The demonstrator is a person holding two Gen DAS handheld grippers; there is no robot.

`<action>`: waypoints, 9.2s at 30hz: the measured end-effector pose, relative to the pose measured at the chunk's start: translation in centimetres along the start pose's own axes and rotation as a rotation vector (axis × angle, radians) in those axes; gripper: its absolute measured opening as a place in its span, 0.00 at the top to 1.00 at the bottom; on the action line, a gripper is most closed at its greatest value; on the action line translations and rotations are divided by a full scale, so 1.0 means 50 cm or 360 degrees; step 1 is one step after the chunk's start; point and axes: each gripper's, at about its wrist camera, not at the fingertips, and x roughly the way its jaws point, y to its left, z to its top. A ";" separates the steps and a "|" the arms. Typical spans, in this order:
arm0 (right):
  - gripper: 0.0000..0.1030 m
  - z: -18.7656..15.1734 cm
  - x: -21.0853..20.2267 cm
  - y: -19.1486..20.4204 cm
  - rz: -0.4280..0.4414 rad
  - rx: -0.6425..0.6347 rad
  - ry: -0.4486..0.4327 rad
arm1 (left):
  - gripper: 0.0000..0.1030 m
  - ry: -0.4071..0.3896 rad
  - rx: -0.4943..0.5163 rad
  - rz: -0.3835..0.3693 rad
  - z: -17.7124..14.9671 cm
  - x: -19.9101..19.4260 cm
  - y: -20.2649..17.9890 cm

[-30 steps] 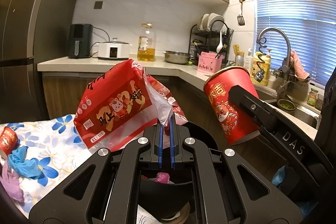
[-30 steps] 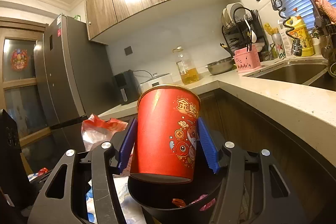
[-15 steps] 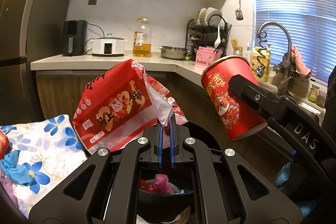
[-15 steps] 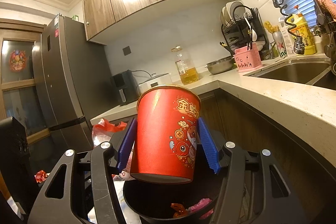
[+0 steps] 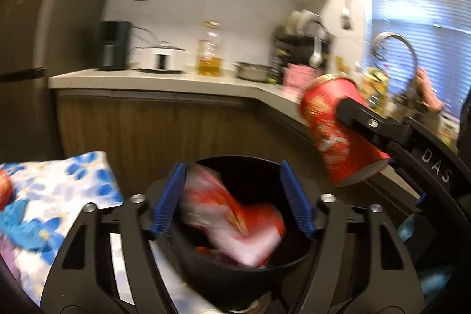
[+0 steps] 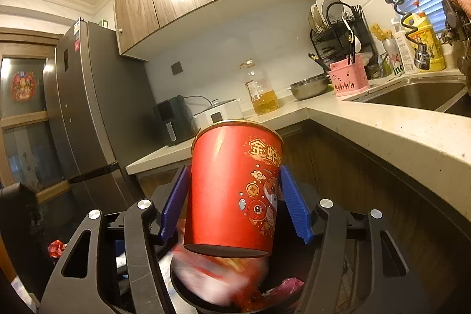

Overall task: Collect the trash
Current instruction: 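Open both tools to drop the snack bag and red cup into the bin, then move both open tools back to the remaining trash on the table, then grasp the black plastic bag with the left tool while the right tool grasps the pink glove, then carry the black bag and pink glove with both tools over the bin, then open both tools to drop the black bag and pink glove into the bin, then move both open tools back to the gloves on the table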

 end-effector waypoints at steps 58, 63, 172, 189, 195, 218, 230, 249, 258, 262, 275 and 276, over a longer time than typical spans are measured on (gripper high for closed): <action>0.19 -0.233 -0.139 0.374 0.0392 -0.0222 0.0314 | 0.16 -0.0090 -0.0314 0.1014 -0.106 -0.516 0.325; 0.19 -0.286 -0.112 0.440 0.0484 -0.0268 0.0419 | 0.16 -0.0099 -0.0353 0.1110 -0.113 -0.541 0.378; 0.97 -0.121 -0.201 0.248 0.0310 -0.0116 0.0175 | 1.00 0.0005 -0.0204 0.0709 -0.017 -0.376 0.186; 0.97 -0.051 -0.164 0.129 0.0071 -0.0088 0.0033 | 1.00 -0.0035 -0.0047 0.0415 0.028 -0.252 0.060; 0.97 -0.022 -0.142 0.087 -0.0004 -0.0059 -0.0014 | 1.00 -0.0034 0.0005 0.0351 0.047 -0.196 0.022; 0.97 0.007 -0.049 0.018 -0.0047 -0.0047 0.0024 | 1.00 0.0028 0.0086 0.0178 0.058 -0.031 -0.053; 0.96 0.008 -0.016 0.010 -0.0033 -0.0051 0.0025 | 1.00 0.0038 0.0082 0.0144 0.055 0.011 -0.054; 0.46 -0.005 -0.036 -0.009 -0.0114 -0.0025 0.0067 | 0.23 0.0085 -0.0049 0.0355 0.016 -0.031 0.025; 0.34 -0.023 -0.079 0.024 -0.0083 -0.0073 0.0091 | 0.14 0.0042 -0.0098 0.0514 0.005 -0.130 0.059; 0.32 -0.032 -0.107 0.043 -0.0063 -0.0079 0.0083 | 0.13 0.0018 -0.0126 0.0559 -0.005 -0.181 0.080; 0.28 -0.075 -0.179 0.143 0.0058 -0.0105 0.0100 | 0.13 -0.0034 -0.0136 0.0722 -0.048 -0.328 0.133; 0.28 -0.079 -0.182 0.153 0.0067 -0.0108 0.0102 | 0.13 -0.0038 -0.0137 0.0746 -0.052 -0.344 0.143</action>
